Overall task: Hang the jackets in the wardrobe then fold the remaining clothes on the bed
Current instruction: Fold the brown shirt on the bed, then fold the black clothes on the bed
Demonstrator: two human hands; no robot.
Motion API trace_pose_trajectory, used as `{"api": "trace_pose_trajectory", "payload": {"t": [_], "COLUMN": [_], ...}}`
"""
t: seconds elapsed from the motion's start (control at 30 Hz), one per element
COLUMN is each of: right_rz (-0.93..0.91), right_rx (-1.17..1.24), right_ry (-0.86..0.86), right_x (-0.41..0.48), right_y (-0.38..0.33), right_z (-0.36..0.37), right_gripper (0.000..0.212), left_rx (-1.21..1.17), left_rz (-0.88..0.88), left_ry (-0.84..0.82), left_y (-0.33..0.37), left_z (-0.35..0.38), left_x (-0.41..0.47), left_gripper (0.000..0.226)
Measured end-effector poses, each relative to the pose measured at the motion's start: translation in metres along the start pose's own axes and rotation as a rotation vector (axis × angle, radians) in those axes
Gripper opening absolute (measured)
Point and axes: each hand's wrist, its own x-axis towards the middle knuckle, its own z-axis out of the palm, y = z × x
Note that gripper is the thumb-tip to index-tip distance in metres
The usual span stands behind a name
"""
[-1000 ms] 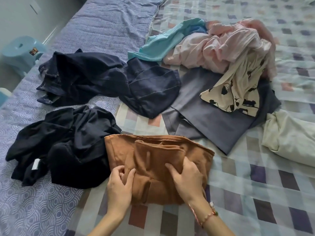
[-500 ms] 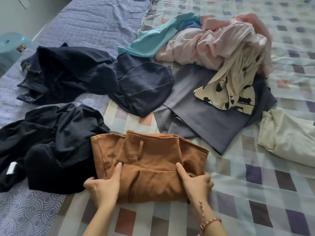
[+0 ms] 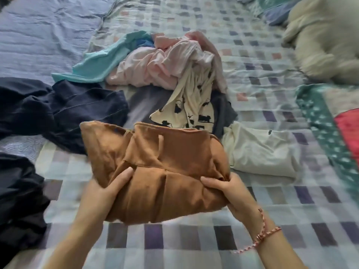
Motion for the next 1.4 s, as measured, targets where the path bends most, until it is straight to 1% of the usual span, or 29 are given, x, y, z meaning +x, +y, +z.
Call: {"api": "trace_pose_trajectory", "payload": {"t": [0.07,0.13,0.2,0.27,0.3,0.37,0.4,0.43,0.5,0.57,0.6,0.7,0.77,0.8,0.83,0.87,0.9,0.97,1.0,1.03,1.07,1.13,1.17,1.2,1.23,1.3,1.33,1.37,1.4], "right_rz": [-0.101,-0.182,-0.217,-0.160,-0.087,0.054,0.040,-0.036,-0.166,-0.119,-0.072,0.055,0.089,0.048,-0.044,-0.173,-0.326,-0.515,-0.534,-0.593,-0.550,-0.521,-0.510,-0.462,-0.441,-0.322,-0.275,-0.260,-0.255], "right_rx": [0.030,0.043,-0.092,-0.277,-0.413,-0.798,-0.923,-0.963,-0.939,-1.016,-1.058,-1.115,-1.159,-1.153,-1.134,-1.094,-1.058,-0.975,-0.966,-0.955,-0.973,-1.022,-1.049,-1.028,-1.013,-0.880,-0.803,-0.751,-0.724], "right_ry": [0.148,0.274,0.413,0.552,0.624,0.744,0.763,0.731,0.566,0.405,0.359,0.315,0.343,0.406,0.477,0.515,0.487,0.314,0.224,0.047,-0.052,-0.269,-0.366,-0.425,-0.511,-0.553,-0.560,-0.564,-0.556], "right_x": [0.002,0.010,0.020,0.039,0.048,0.065,0.073,0.081,0.096,0.112,0.119,0.130,0.124,0.119,0.112,0.104,0.097,0.085,0.077,0.072,0.068,0.060,0.057,0.050,0.039,0.026,0.019,0.015,0.011], "right_y": [-0.019,-0.032,-0.043,-0.042,-0.038,-0.028,-0.024,-0.020,-0.014,0.000,0.009,0.019,0.005,-0.004,-0.013,-0.020,-0.023,-0.027,-0.028,-0.025,-0.022,-0.008,0.000,0.007,0.018,0.027,0.032,0.036,0.038], "right_z": [-0.062,-0.105,-0.161,-0.204,-0.218,-0.230,-0.228,-0.220,-0.195,-0.179,-0.175,-0.172,-0.161,-0.156,-0.146,-0.131,-0.103,-0.033,-0.020,0.054,0.067,0.132,0.166,0.180,0.231,0.264,0.285,0.301,0.317], "right_gripper": [0.032,0.023,0.022,0.033,0.043,0.062,0.067,0.071,0.070,0.062,0.059,0.056,0.057,0.058,0.060,0.063,0.063,0.058,0.056,0.056,0.055,0.055,0.054,0.052,0.050,0.045,0.042,0.041,0.040], "left_rx": [0.011,-0.012,-0.009,0.079,0.192,0.448,0.511,0.537,0.549,0.575,0.583,0.555,0.533,0.530,0.525,0.516,0.513,0.536,0.549,0.585,0.640,0.777,0.861,0.917,0.937,0.909,0.839,0.773,0.723], "left_rz": [0.102,0.240,0.320,0.254,0.190,0.089,0.063,0.055,0.086,0.106,0.107,0.107,0.105,0.105,0.109,0.123,0.134,0.160,0.197,0.191,0.224,0.185,0.117,0.054,-0.059,-0.162,-0.175,-0.161,-0.126], "left_ry": [-0.109,-0.200,-0.250,-0.286,-0.283,-0.200,-0.149,-0.106,-0.058,0.001,0.041,0.150,0.234,0.279,0.327,0.381,0.453,0.574,0.602,0.713,0.721,0.725,0.702,0.672,0.662,0.642,0.649,0.644,0.647], "left_y": [0.025,0.043,0.054,0.049,0.041,0.021,0.011,0.003,-0.011,-0.019,-0.021,-0.025,-0.031,-0.032,-0.034,-0.034,-0.036,-0.041,-0.044,-0.054,-0.058,-0.076,-0.086,-0.095,-0.111,-0.126,-0.133,-0.135,-0.138], "left_z": [0.062,0.113,0.180,0.228,0.246,0.264,0.267,0.266,0.250,0.229,0.217,0.177,0.143,0.128,0.114,0.097,0.071,0.011,0.008,-0.057,-0.060,-0.104,-0.126,-0.130,-0.170,-0.186,-0.198,-0.204,-0.211], "left_x": [0.002,0.007,0.014,0.025,0.029,0.033,0.033,0.033,0.040,0.052,0.060,0.082,0.090,0.091,0.091,0.090,0.091,0.091,0.093,0.087,0.087,0.082,0.079,0.079,0.075,0.077,0.079,0.080,0.083], "left_gripper": [0.048,0.036,0.033,0.041,0.043,0.035,0.031,0.030,0.029,0.027,0.026,0.023,0.024,0.024,0.024,0.024,0.023,0.027,0.029,0.031,0.033,0.045,0.055,0.065,0.075,0.091,0.092,0.085,0.072]}}
